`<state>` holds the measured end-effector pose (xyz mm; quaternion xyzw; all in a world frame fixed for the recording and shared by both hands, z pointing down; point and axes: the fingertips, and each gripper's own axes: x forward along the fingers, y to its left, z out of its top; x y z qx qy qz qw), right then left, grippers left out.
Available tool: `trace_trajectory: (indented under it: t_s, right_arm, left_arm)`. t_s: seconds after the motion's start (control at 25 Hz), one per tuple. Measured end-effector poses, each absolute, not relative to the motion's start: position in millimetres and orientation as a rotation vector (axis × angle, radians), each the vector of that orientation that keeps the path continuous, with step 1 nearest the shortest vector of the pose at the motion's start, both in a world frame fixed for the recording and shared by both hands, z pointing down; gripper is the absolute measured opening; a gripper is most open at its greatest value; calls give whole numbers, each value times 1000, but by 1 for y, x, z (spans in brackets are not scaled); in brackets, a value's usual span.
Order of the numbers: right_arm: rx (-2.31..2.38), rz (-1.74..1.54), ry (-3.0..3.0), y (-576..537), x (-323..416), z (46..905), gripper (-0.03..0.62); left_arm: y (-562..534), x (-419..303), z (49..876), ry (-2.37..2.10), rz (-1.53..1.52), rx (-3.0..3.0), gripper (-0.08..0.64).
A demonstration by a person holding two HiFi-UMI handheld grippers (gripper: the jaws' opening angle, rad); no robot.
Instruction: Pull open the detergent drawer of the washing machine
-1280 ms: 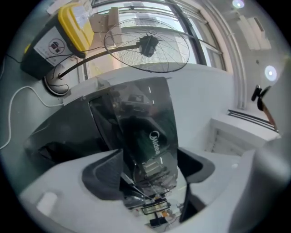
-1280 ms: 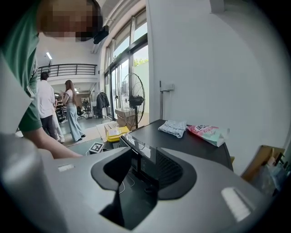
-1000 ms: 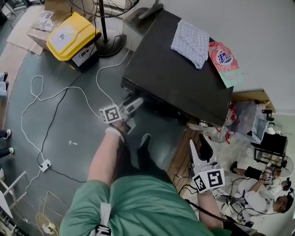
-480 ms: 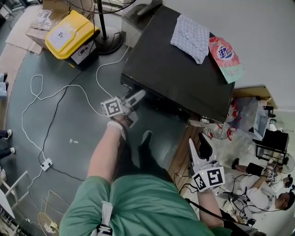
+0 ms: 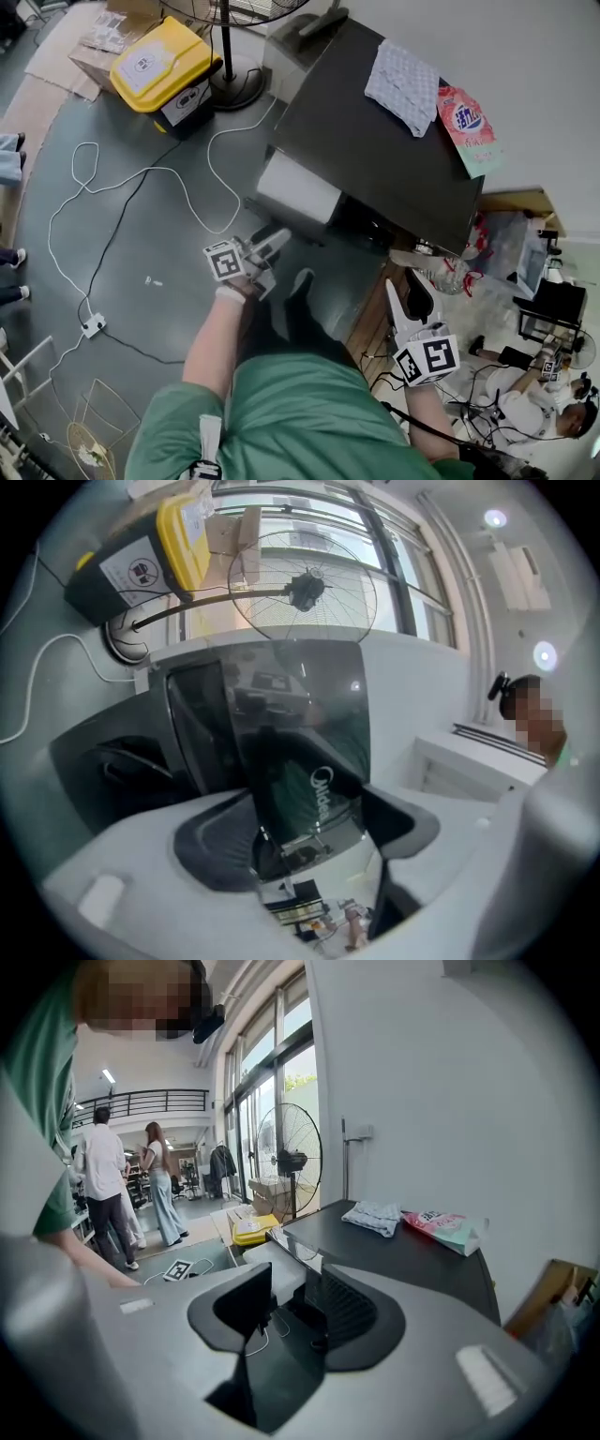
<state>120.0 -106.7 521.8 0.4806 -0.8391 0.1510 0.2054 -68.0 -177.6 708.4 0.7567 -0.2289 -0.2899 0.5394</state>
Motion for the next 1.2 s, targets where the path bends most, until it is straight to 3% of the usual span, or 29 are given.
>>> trace_trajectory:
  t_s: [0.52,0.76,1.2]
  right_arm:
    - [1160,305,-2475,-119,58,498,166]
    - [1146,320,-2536,-124,45,492,166]
    - [1205,313,-2613,-149,45,463,166]
  left_arm:
    - [-102,-94,704,-538,-666,1782,353]
    - [-83,-100,721,-641,-470,1781,376]
    - [-76,-145,656,-875,-224,1947,269]
